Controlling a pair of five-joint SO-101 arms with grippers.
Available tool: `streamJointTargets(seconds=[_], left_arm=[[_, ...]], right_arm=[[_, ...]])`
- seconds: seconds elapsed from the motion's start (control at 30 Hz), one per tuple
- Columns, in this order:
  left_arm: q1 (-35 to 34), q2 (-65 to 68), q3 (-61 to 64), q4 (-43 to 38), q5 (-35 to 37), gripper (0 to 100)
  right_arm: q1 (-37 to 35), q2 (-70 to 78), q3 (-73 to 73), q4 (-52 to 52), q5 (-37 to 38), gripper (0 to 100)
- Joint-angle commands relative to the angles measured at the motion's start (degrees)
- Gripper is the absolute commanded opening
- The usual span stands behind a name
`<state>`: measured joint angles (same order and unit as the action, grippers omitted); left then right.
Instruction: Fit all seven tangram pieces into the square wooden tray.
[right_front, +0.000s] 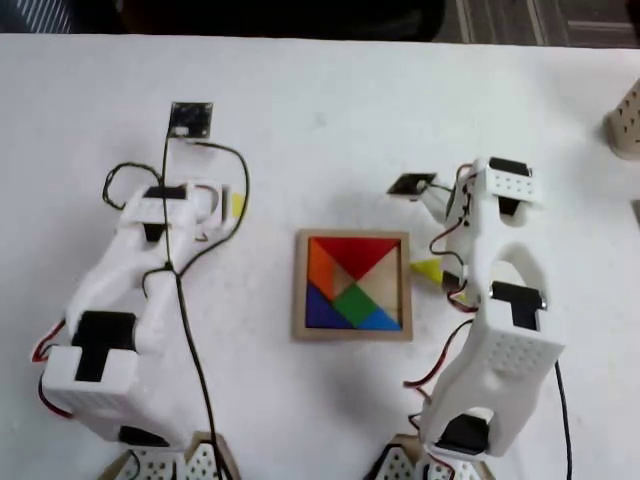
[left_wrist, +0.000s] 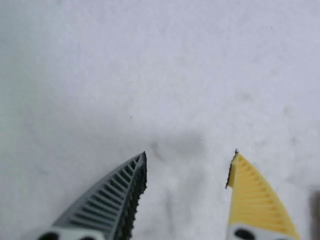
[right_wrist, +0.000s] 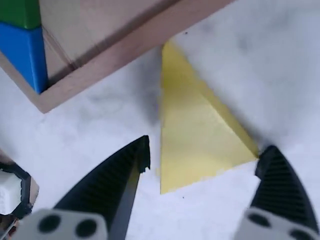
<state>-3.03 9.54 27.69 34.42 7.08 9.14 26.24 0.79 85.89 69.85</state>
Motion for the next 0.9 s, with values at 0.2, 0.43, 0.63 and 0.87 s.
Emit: streamJointTargets(seconds=[0.2,0.43,0.63,0.87], left_arm=[[-0.92,-0.22,-2.99,0.09,0.53,29],[-0.92,-0.22,-2.99,0.09,0.53,29],[-0.92,-0.22,-2.99,0.09,0.53,29],[-0.92,-0.22,-2.99,0.09,0.53,29]], right_arm=[[0.31,4.44,0.0,-1.36,-0.7,25.2],[0.22,4.18,-0.79,-0.22,-0.35,25.3],[0.13,2.24,-1.67,3.03,-0.26,25.4],[0.13,2.24,-1.05,3.38,-0.26,25.5]])
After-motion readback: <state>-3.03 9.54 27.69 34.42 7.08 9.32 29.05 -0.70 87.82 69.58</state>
